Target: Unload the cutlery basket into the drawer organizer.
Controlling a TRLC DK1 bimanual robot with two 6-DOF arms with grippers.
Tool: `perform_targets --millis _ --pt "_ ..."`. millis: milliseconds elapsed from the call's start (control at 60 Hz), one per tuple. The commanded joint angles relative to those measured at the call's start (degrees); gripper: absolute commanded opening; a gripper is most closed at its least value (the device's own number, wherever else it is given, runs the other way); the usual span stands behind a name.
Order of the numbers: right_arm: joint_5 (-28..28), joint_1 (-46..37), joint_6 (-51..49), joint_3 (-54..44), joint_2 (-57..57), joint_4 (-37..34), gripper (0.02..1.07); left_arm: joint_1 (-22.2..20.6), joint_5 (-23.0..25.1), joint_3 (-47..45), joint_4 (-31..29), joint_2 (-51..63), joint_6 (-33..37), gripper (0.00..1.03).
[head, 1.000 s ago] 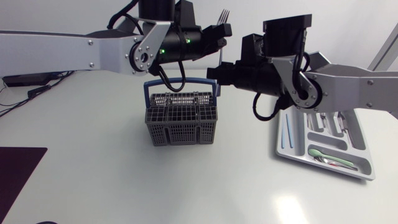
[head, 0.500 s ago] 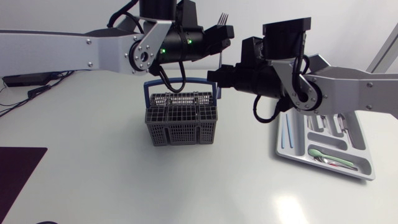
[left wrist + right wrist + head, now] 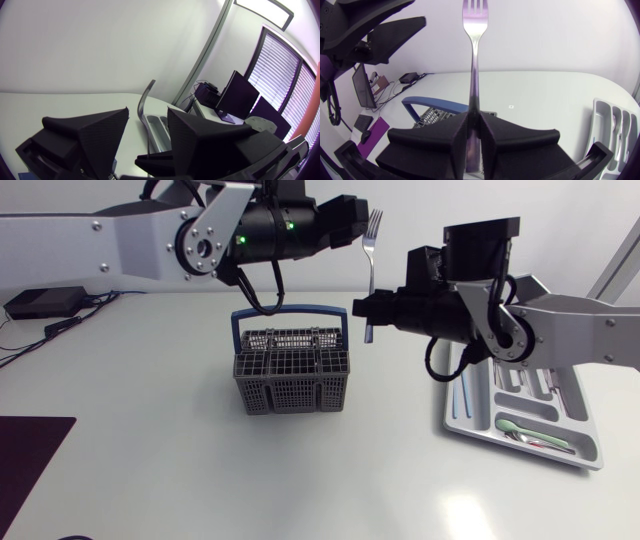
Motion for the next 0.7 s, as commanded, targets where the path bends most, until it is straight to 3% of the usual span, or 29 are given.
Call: perform_targets --millis 0,300,683 --pt "-0.5 -2.8 -1.7 -1.7 -2.0 -0.1 0.08 0.8 -0.4 1.4 -1.2 -2.1 2.8 0.82" --pt "-4.4 -19.7 -6.8 -3.5 -4.4 -4.9 0.08 0.4 -9.6 -2.8 -4.7 -5.0 15.0 0.86" --pt "-5.6 -40.1 -15.9 -2.3 -1.0 -12.0 0.08 1.6 -19.3 -10.6 -6.5 -9.6 24.4 0.88"
